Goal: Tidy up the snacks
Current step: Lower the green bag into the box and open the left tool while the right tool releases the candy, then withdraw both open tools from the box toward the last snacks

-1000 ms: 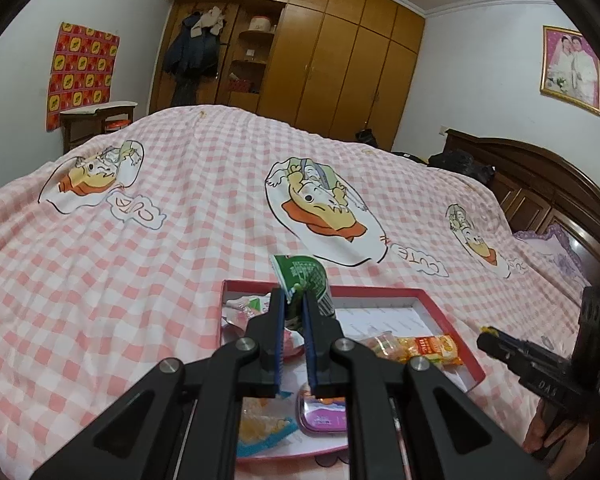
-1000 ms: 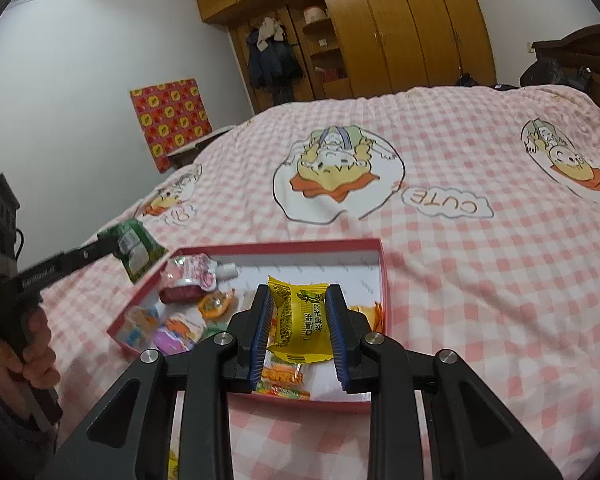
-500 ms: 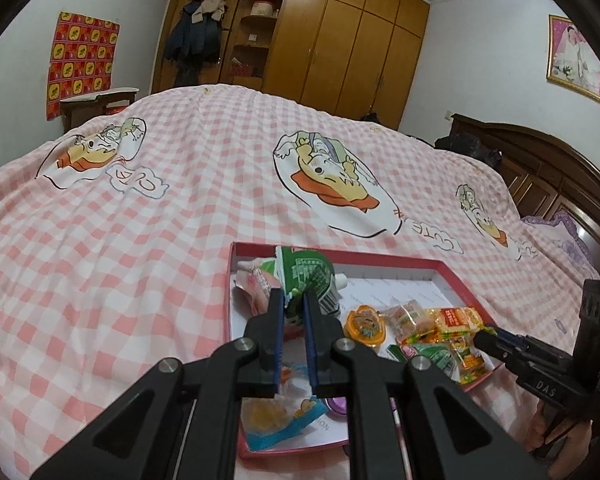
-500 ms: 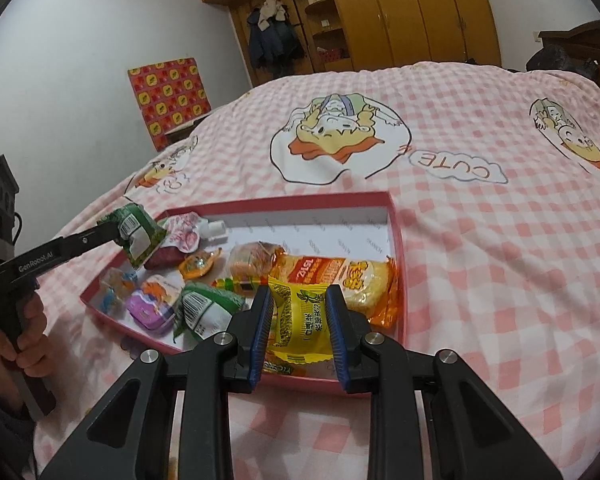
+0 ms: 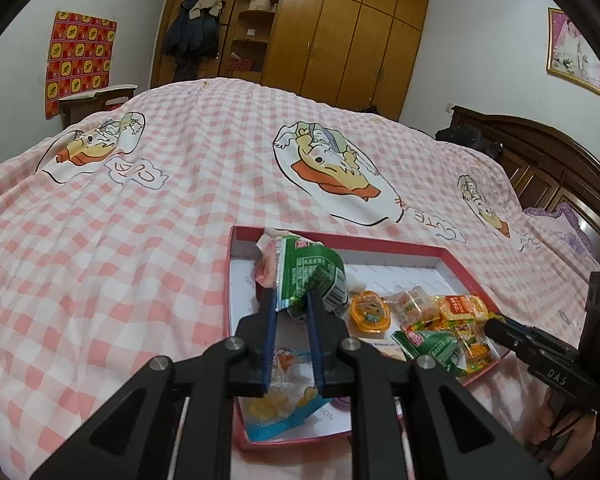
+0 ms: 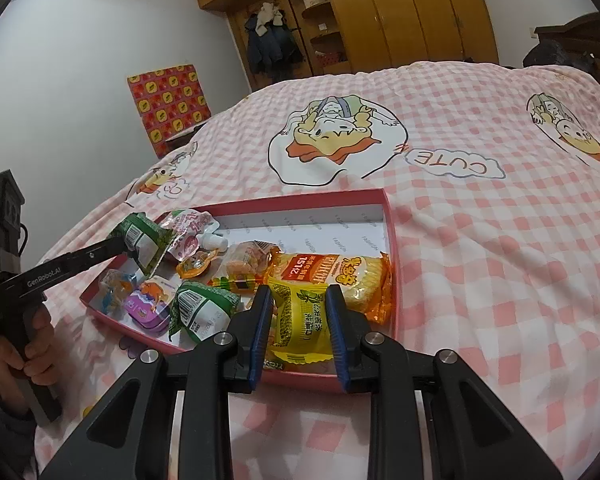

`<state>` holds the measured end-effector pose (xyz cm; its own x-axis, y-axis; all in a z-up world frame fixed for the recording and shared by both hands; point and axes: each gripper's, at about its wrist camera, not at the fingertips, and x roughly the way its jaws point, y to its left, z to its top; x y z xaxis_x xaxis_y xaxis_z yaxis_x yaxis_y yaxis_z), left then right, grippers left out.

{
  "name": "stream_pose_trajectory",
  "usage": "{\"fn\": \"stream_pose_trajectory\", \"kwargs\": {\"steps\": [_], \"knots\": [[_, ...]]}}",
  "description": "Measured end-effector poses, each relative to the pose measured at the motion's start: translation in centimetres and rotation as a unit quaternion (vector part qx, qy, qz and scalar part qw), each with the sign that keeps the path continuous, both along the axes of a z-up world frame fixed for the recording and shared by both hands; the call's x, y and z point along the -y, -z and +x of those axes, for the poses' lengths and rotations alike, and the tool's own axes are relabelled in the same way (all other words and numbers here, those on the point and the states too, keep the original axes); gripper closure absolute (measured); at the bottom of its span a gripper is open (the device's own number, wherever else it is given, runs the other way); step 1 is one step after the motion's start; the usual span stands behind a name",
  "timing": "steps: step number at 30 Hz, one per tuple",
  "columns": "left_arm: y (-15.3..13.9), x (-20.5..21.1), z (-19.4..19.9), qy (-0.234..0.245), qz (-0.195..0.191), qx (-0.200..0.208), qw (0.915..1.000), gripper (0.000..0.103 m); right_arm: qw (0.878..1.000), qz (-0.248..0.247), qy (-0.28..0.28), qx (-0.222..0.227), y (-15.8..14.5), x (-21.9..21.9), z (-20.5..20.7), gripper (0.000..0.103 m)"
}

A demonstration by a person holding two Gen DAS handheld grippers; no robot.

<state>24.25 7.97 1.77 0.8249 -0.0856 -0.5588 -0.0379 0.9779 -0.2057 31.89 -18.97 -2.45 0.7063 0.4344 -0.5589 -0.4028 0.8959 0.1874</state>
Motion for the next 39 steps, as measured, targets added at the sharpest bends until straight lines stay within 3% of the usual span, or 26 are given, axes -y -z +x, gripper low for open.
{"fn": "stream_pose_trajectory", "kwargs": {"steps": [5, 8, 10, 15, 20, 25, 39], "knots": [[0.1, 0.2, -0.4, 0.006, 0.004, 0.001, 1.0000, 0.087, 1.000, -0.003, 0.002, 0.004, 0.0, 0.1, -0.6, 0.075], [0.1, 0.3, -0.7, 0.009, 0.005, 0.002, 0.9999, 0.080, 1.000, -0.014, 0.002, 0.004, 0.0, -0.2, -0.9, 0.075], [0.0, 0.3, -0.8, 0.009, 0.005, 0.002, 0.9999, 0.070, 1.000, -0.026, 0.014, 0.005, 0.0, -0.3, -0.9, 0.075], [0.0, 0.4, -1.0, 0.009, 0.004, 0.002, 1.0000, 0.062, 0.999, -0.026, 0.033, 0.007, 0.0, 0.1, -0.6, 0.071], [-0.3, 0.8, -1.2, 0.011, 0.011, 0.008, 0.9998, 0.050, 0.999, -0.025, 0.028, 0.020, -0.3, 0.1, -1.0, 0.050], [-0.5, 1.1, -1.4, 0.013, 0.015, 0.015, 0.9997, 0.033, 0.999, -0.023, 0.023, 0.020, -0.3, -0.1, -1.0, 0.049], [-0.7, 1.3, -1.5, 0.017, 0.025, 0.020, 0.9994, 0.024, 0.999, -0.026, 0.018, 0.019, -0.2, -0.3, -1.0, 0.044]]}}
